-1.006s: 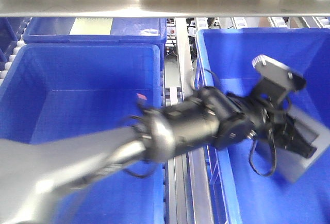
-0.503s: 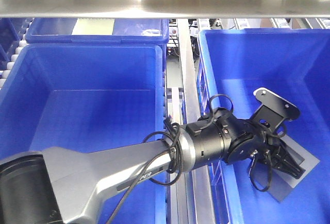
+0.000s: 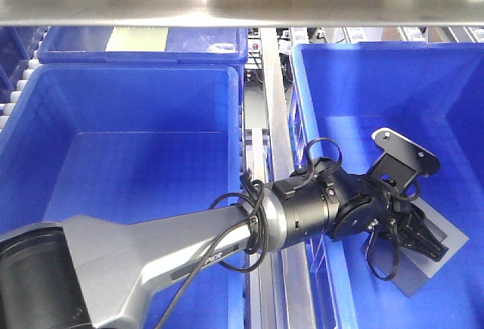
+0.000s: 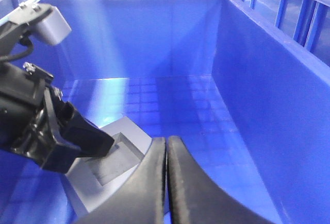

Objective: Sort gray base to blue bin
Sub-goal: 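Swing the left gripper over the farther blue bin and lower the block, then open the left gripper to release the block into the bin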

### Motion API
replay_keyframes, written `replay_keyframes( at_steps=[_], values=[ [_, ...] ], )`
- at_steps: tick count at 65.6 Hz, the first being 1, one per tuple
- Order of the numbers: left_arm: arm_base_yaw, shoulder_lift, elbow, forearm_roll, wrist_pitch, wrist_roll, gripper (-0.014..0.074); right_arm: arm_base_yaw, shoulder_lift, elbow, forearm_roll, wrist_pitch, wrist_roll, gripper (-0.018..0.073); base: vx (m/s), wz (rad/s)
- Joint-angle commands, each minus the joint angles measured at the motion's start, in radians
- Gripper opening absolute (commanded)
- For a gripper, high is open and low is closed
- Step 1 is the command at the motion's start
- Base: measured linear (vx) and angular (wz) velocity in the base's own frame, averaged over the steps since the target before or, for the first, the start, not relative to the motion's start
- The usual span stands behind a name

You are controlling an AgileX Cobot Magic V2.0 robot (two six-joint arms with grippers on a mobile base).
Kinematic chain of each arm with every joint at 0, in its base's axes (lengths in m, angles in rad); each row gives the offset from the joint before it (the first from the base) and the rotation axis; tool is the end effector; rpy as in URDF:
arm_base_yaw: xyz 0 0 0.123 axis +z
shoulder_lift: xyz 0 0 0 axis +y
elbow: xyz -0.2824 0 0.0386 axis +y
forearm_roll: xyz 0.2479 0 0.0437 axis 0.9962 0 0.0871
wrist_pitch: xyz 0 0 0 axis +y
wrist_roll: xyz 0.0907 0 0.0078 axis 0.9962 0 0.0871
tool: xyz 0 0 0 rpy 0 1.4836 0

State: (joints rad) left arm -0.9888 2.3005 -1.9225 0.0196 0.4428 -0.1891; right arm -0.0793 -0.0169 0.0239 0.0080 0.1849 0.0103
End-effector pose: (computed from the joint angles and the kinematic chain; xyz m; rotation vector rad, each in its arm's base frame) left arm 0.2926 -0.4432 0.1958 0.9400 2.1817 -0.5710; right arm 0.0555 -0.0043 0.1891 0.0805 1.6738 -0.0449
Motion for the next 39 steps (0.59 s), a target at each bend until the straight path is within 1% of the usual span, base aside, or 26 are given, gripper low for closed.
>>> replay_keyframes(
  at_steps=[1, 7, 12, 15, 18, 24, 33, 39],
  values=[
    [-0.004, -0.076, -0.035, -0.004, -0.071, -0.006, 0.0428, -0.001, 0.003, 0.005, -0.008, -0.037, -0.01, -0.0005, 0.0, 0.0],
    [-0.002, -0.099, -0.035, -0.003, -0.071, -0.008, 0.0448, -0.001, 0.003, 0.005, -0.008, -0.038, -0.01, -0.0005, 0.0, 0.0],
    [-0.002, -0.12, -0.033, -0.003, -0.061, -0.008, 0.044, -0.001, 0.003, 0.005, -0.008, -0.038, -0.01, -0.0005, 0.0, 0.0],
    [-0.002, -0.133, -0.032, -0.003, -0.061, -0.011, 0.0421, -0.001, 0.003, 0.005, -0.008, -0.038, -0.01, -0.0005, 0.0, 0.0],
    [-0.004, -0.143, -0.032, -0.004, -0.064, -0.026, 0.0388, -0.001, 0.003, 0.005, -0.008, -0.038, -0.01, -0.0005, 0.0, 0.0],
    [-0.005, -0.168, -0.032, -0.004, -0.08, -0.051, 0.0293, -0.001, 0.003, 0.005, -0.008, -0.038, -0.01, -0.0005, 0.0, 0.0],
    [-0.005, -0.203, -0.032, -0.002, -0.074, -0.052, 0.0146, -0.001, 0.003, 0.005, -0.008, -0.038, -0.01, -0.0005, 0.0, 0.0],
    [-0.005, -0.22, -0.032, 0.005, -0.071, -0.05, 0.0077, -0.001, 0.003, 0.005, -0.008, -0.038, -0.01, -0.0005, 0.0, 0.0]
  ],
)
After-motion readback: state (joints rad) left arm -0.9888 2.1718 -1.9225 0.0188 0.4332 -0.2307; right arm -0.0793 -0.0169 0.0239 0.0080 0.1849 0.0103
